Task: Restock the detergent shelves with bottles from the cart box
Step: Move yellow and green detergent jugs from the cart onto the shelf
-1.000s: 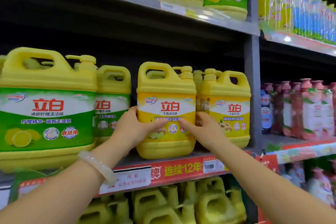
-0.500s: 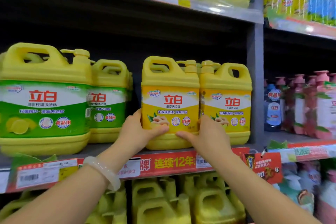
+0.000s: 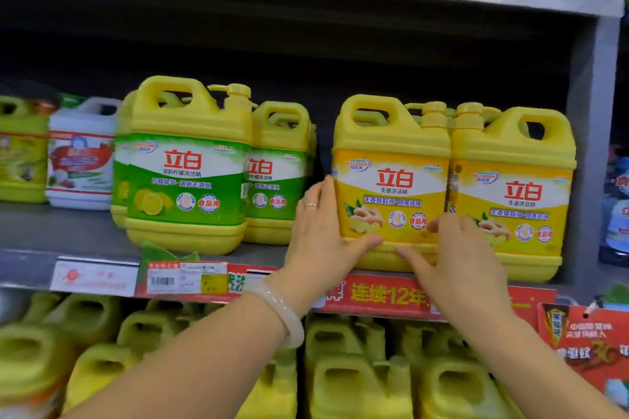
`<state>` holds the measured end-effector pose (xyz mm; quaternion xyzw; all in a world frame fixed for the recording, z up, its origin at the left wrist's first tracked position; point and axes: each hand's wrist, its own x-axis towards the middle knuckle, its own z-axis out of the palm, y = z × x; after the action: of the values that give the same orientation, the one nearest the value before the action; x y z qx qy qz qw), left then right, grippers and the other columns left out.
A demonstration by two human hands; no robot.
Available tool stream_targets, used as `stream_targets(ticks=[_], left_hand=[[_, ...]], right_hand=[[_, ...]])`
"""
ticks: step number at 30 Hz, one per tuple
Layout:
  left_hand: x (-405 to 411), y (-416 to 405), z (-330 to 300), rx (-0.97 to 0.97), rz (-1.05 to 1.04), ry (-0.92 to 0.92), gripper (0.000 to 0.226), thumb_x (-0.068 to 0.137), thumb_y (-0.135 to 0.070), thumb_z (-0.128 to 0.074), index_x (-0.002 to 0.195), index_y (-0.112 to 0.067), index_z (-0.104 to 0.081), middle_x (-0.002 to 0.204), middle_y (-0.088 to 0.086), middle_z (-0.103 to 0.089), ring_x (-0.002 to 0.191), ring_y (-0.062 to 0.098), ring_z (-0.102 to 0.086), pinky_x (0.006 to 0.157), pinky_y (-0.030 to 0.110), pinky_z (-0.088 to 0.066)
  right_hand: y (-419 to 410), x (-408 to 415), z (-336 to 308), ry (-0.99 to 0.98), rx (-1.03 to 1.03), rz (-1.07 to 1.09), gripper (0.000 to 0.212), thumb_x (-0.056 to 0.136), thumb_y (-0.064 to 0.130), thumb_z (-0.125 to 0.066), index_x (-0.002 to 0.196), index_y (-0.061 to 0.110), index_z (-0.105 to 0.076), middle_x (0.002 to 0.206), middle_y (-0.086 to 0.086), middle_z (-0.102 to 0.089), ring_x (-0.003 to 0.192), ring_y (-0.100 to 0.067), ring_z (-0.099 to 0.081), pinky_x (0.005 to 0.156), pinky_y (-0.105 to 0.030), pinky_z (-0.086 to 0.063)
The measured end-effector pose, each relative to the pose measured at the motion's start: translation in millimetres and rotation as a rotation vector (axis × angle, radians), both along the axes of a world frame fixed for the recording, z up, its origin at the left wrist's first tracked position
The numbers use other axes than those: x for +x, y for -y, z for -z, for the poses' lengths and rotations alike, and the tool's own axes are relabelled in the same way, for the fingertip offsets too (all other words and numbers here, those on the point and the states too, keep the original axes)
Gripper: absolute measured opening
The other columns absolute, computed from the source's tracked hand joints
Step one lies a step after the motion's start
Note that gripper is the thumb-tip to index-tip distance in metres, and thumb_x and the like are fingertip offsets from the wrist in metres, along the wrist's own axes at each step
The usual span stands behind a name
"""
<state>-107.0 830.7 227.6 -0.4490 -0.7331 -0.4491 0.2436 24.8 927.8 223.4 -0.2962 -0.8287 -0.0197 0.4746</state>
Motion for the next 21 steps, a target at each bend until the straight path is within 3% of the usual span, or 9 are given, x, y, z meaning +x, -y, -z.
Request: stream_targets(ticks=[3,6,8,10,12,14,17,18,21], left_hand=[[6,30,24,0.111,0.001,-0.23,0.077,0.079,-0.041,-0.064,0.143,-0.01,-0.034,0.145,0.01,-0.035,0.133,0.023,-0.033,0.112,0.034,-0.028],[-10,78,47,0.095,-0.056,-0.378,0.063,0.075,-0.036,-0.051,0.131,-0.009,-0.043,0.132,0.014,-0.05,0.121,0.022,-0.041,0.105,0.034,-0.036],[-23,124,55,0.032,-0.108,-0.438,0.057,0.075,-0.03,-0.049,0.127,-0.01,-0.042,0.127,0.015,-0.055,0.116,0.023,-0.044,0.101,0.036,-0.038],[-38,176,67,-0.083,-0.199,-0.517,0.054,0.071,-0.026,-0.047,0.122,-0.009,-0.043,0.12,0.015,-0.06,0.111,0.026,-0.049,0.095,0.037,-0.042],[-53,237,84,-0.275,-0.329,-0.57,0.054,0.063,-0.026,-0.054,0.114,-0.009,-0.05,0.112,0.013,-0.064,0.104,0.027,-0.054,0.085,0.034,-0.052],[-64,302,101,-0.457,-0.456,-0.544,0.062,0.043,-0.031,-0.069,0.102,-0.011,-0.06,0.101,0.009,-0.068,0.092,0.026,-0.063,0.073,0.031,-0.057],[-69,408,125,-0.691,-0.66,-0.329,0.069,0.022,-0.043,-0.079,0.084,-0.018,-0.066,0.086,0.004,-0.068,0.072,0.02,-0.068,0.054,0.029,-0.054],[-66,444,130,-0.766,-0.738,-0.262,0.068,0.025,-0.047,-0.081,0.085,-0.018,-0.067,0.089,0.004,-0.068,0.076,0.021,-0.068,0.057,0.032,-0.054],[-53,547,145,-0.905,-0.845,-0.093,0.062,0.074,-0.035,-0.068,0.129,-0.015,-0.049,0.132,0.009,-0.047,0.12,0.029,-0.048,0.095,0.039,-0.044]], right_hand=[[25,-9,0,0.023,0.167,-0.044,0.046,0.078,0.033,-0.074,0.112,0.007,-0.057,0.109,-0.012,-0.055,0.104,-0.031,-0.052,0.074,-0.037,-0.046],[68,-29,5,0.177,0.238,-0.138,0.046,0.055,0.019,-0.089,0.089,0.001,-0.065,0.089,-0.021,-0.061,0.082,-0.042,-0.06,0.065,-0.044,-0.052],[108,-45,7,0.282,0.318,-0.207,0.046,0.051,0.022,-0.09,0.082,0.003,-0.063,0.083,-0.018,-0.059,0.076,-0.041,-0.059,0.063,-0.044,-0.053],[159,-63,13,0.388,0.359,-0.31,0.045,0.069,0.032,-0.08,0.101,0.008,-0.061,0.1,-0.013,-0.057,0.094,-0.038,-0.056,0.076,-0.043,-0.05],[213,-83,26,0.514,0.386,-0.418,0.047,0.087,0.039,-0.06,0.125,0.016,-0.047,0.123,-0.006,-0.047,0.118,-0.029,-0.043,0.094,-0.037,-0.041],[269,-102,42,0.601,0.393,-0.506,0.044,0.09,0.039,-0.054,0.127,0.017,-0.043,0.127,-0.006,-0.043,0.124,-0.027,-0.039,0.096,-0.035,-0.038],[363,-131,72,0.69,0.357,-0.642,0.043,0.089,0.034,-0.056,0.125,0.013,-0.045,0.128,-0.01,-0.045,0.122,-0.028,-0.041,0.095,-0.037,-0.039],[396,-139,83,0.741,0.349,-0.687,0.042,0.09,0.032,-0.055,0.126,0.012,-0.045,0.129,-0.012,-0.046,0.122,-0.029,-0.042,0.095,-0.038,-0.039],[488,-153,115,0.824,0.37,-0.834,0.04,0.092,0.028,-0.052,0.127,0.01,-0.048,0.131,-0.015,-0.049,0.121,-0.031,-0.047,0.094,-0.038,-0.042]])
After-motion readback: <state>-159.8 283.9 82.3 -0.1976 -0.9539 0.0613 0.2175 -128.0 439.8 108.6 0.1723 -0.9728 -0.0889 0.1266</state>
